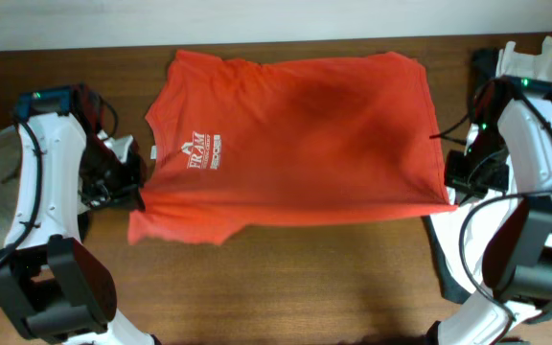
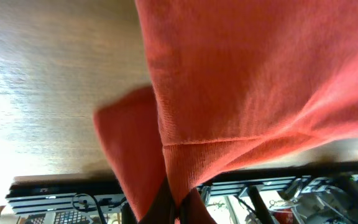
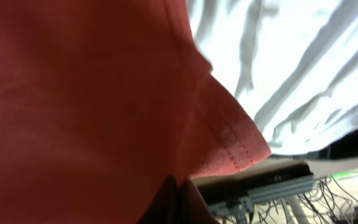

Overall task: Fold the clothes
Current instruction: 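Grasp the near hem with both grippers and fold it toward the collar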

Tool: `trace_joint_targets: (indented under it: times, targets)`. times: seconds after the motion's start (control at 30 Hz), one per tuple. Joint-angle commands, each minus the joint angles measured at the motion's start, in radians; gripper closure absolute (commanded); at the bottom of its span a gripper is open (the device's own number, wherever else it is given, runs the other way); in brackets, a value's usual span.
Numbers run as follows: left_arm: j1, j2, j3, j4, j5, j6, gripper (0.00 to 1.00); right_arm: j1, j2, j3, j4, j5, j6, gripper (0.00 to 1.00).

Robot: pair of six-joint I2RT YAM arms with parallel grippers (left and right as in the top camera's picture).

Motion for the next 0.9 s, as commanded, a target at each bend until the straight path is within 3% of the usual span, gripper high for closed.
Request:
trace_joint_targets:
  times: [0.0,0.1,0.37,0.47,0.53,0.57,0.6,0.63,0.67,0.73,0.8,0.87]
  targets:
    - [0.013,-0.091,-0.077,0.010,-0.006,-0.002,1.00,-0.006,-0.109,-0.074,0.003,0.057,0.012,0.96]
    - [0.018,-0.110,-0.078,0.091,0.036,-0.003,1.00,-0.006,-0.109,-0.075,0.090,0.063,0.012,0.96]
    - [0.003,-0.014,-0.162,0.642,0.286,-0.015,1.00,-0.005,-0.082,-0.075,0.595,-0.120,0.008,0.96]
    - [-0.003,0.070,-0.162,0.816,0.301,-0.061,1.00,0.010,-0.027,-0.076,0.768,-0.179,0.008,0.95]
    - [-0.017,0.128,-0.162,0.984,0.301,-0.101,1.00,0.042,0.028,-0.076,0.919,-0.178,0.008,0.77]
    - [-0.024,0.148,-0.162,1.032,0.300,-0.101,0.75,0.056,0.059,-0.076,0.984,-0.178,0.008,0.32]
    - [-0.026,0.153,-0.162,1.034,0.300,-0.101,0.48,0.059,0.070,-0.076,0.993,-0.173,0.008,0.25]
    - [-0.026,0.154,-0.162,1.013,0.296,-0.100,0.35,0.058,0.076,-0.076,0.988,-0.166,0.008,0.19]
    - [-0.026,0.154,-0.162,0.964,0.285,-0.100,0.28,0.057,0.079,-0.076,0.962,-0.140,0.008,0.19]
    - [-0.025,0.154,-0.162,0.733,0.103,-0.100,0.20,0.058,0.080,-0.076,0.829,-0.048,0.007,0.20]
    - [-0.025,0.154,-0.166,0.614,-0.053,-0.100,0.18,0.058,0.093,-0.079,0.730,-0.035,-0.024,0.27]
    - [-0.026,0.154,-0.204,0.610,-0.078,-0.100,0.18,0.059,0.102,-0.114,0.735,-0.032,-0.034,0.35]
